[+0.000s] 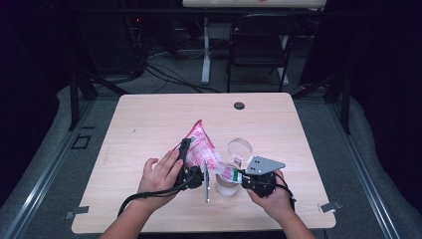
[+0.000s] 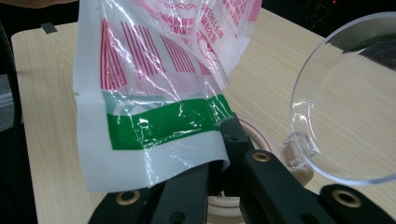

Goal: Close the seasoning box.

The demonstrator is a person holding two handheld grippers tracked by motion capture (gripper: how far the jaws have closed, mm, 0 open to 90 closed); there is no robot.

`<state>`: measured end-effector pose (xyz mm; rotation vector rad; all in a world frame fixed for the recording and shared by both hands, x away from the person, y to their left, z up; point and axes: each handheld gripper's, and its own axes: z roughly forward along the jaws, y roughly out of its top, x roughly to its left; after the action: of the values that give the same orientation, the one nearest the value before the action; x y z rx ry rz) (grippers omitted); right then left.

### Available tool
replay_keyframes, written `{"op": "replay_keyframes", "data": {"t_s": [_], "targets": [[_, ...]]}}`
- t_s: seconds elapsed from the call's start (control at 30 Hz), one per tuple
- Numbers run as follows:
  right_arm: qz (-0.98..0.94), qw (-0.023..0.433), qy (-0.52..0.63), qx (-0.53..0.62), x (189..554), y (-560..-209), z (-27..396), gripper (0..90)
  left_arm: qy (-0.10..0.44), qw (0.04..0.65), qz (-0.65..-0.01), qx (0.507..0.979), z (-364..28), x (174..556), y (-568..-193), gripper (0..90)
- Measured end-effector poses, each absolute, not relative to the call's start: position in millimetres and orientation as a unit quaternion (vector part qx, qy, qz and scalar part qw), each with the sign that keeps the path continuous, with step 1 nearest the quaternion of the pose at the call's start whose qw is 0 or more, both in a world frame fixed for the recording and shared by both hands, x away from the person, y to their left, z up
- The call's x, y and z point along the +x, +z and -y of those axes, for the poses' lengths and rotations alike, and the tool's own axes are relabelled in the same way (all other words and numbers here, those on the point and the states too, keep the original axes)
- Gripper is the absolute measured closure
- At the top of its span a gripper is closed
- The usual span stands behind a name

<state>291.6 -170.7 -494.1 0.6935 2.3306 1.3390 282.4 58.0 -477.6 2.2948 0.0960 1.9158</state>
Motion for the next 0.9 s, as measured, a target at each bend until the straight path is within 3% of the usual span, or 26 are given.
{"op": "replay_keyframes", "data": {"t_s": [0.9], "targets": [[-0.825,0.180,0.475,0.247,292.5,-495.5,170.9,90.0,0.642,0.076,-0.028,0.763,-56.5,282.0,-476.2,59.5]]}}
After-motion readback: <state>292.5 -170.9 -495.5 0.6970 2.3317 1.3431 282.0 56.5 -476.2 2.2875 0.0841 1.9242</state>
